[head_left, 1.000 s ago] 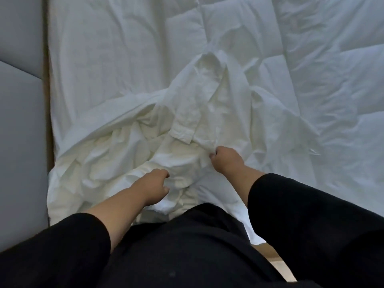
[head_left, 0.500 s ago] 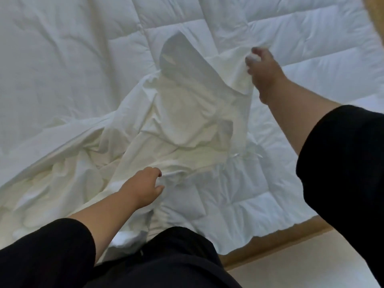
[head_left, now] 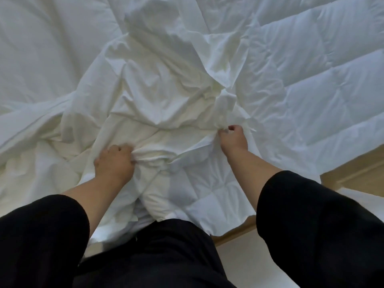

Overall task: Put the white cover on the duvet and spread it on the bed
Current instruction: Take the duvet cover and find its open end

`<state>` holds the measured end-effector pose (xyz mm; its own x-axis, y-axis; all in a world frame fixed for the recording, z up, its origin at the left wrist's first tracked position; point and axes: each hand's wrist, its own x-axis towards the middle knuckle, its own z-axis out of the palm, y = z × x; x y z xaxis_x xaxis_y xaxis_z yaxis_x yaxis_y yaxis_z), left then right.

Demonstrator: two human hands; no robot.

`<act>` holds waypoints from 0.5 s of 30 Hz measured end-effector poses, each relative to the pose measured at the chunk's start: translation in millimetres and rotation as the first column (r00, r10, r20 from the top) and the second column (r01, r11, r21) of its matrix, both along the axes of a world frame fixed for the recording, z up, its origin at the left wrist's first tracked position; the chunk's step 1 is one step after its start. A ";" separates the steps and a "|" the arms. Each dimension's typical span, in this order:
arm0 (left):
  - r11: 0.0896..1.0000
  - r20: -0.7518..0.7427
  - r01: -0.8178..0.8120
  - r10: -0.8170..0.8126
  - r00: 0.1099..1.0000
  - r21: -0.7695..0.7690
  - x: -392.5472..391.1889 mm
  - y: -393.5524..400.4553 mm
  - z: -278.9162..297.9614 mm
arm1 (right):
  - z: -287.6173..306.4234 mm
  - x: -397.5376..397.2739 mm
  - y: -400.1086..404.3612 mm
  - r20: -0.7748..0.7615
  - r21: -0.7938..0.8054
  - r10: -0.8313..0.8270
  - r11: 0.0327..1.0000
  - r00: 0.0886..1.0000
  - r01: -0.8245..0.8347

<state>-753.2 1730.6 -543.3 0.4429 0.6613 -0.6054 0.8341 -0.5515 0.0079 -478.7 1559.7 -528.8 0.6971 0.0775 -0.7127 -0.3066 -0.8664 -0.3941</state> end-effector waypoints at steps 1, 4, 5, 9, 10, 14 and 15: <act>1.000 0.051 -0.001 0.002 0.999 -0.023 -5.6 5.1 -2.9 | 0.2 7.9 3.1 0.014 0.005 -0.014 1.000 1.000 0.013; 0.974 0.289 -0.097 0.155 0.945 -0.205 -9.6 5.2 10.2 | 3.5 28.9 16.1 0.078 0.006 0.043 0.999 0.996 -0.044; 0.938 0.327 -0.199 0.290 0.899 -0.283 -6.1 2.8 23.2 | 6.0 32.9 21.5 0.093 0.029 0.033 0.999 0.995 -0.036; 0.762 0.437 -0.455 0.641 0.631 -0.461 -0.3 4.3 83.8 | 42.8 49.4 58.0 0.059 0.287 -0.196 0.943 0.979 0.171; 0.784 0.445 -0.425 0.612 0.653 -0.453 -1.8 7.8 100.0 | 58.3 58.6 69.7 0.051 0.342 -0.216 0.921 0.975 0.186; 0.948 0.190 -0.224 0.269 0.944 -0.228 -33.7 36.5 143.5 | 145.7 121.7 116.2 0.094 0.489 -0.210 0.861 0.973 0.138; 0.958 0.101 -0.208 0.231 0.968 -0.197 -45.5 42.8 148.1 | 170.0 138.4 124.8 0.097 0.522 -0.206 0.843 0.974 0.126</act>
